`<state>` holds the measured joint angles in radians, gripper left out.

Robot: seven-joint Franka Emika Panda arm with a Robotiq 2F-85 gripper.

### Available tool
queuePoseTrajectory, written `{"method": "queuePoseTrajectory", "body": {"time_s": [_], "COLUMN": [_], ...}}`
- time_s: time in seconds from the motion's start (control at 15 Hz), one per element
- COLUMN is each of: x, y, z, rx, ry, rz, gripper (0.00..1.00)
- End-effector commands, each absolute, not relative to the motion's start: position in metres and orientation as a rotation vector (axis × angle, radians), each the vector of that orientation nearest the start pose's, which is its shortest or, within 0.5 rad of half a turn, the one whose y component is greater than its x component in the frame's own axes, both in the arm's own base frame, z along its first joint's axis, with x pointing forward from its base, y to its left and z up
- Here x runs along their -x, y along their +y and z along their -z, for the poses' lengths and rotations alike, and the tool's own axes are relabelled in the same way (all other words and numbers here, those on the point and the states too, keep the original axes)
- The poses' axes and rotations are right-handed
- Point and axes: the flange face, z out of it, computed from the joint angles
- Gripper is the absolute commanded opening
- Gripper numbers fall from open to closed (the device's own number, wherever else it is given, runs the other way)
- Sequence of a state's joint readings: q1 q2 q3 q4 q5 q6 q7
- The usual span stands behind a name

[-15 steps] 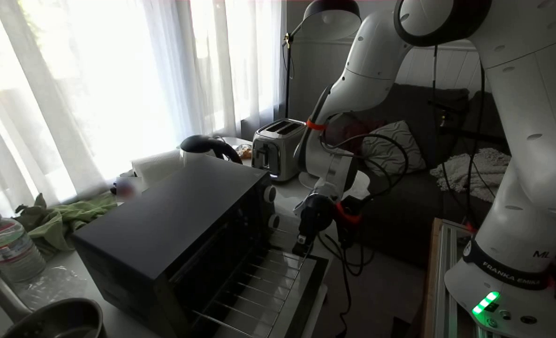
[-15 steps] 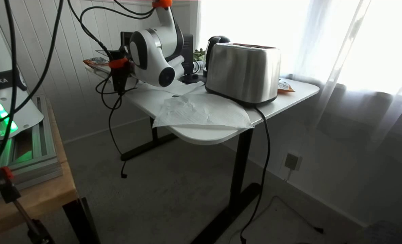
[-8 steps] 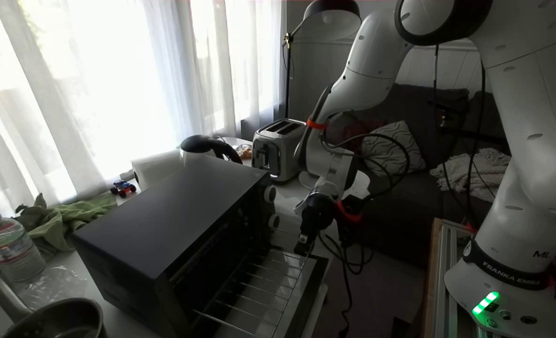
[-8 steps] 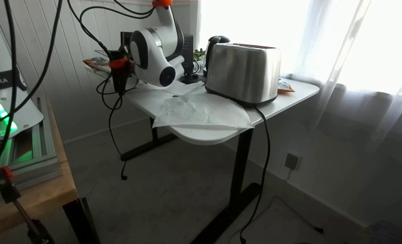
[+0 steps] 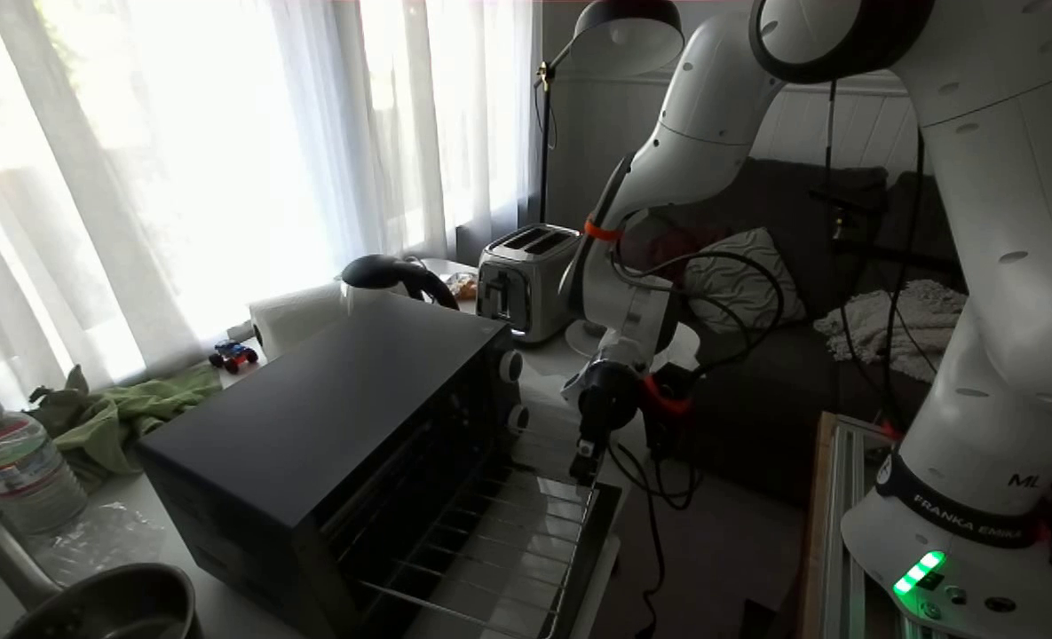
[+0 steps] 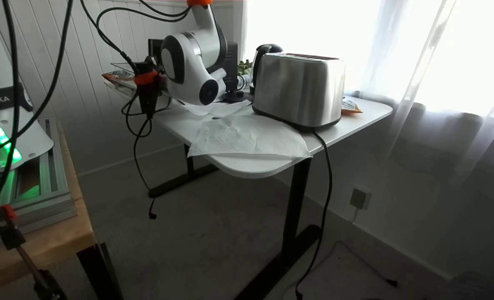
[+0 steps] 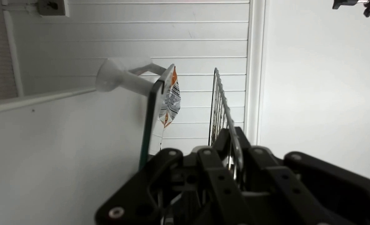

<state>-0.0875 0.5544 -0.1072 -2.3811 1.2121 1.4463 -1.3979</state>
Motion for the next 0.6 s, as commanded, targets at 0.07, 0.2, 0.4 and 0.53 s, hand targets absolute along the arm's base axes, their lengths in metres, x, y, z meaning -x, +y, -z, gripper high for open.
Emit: {"method": "queuePoseTrajectory", "body": {"time_s": [0.07,0.2,0.4,0.53], "x": [-0.3738,-0.3746,-0.3763,-0.3768], "y": [0.0156,0.0135,0.0153,0.0183], "z": [-0.1279,-0.1301,-0.1309,-0.1284], "rx": [1.579,1.583,1.558,1.556], "ry": [-0.2,-0.205,-0.202,-0.182], "rz": [-0.126,-0.121,-0.131,-0.137], "gripper": [0.02,0.02,0.02,0.02]}}
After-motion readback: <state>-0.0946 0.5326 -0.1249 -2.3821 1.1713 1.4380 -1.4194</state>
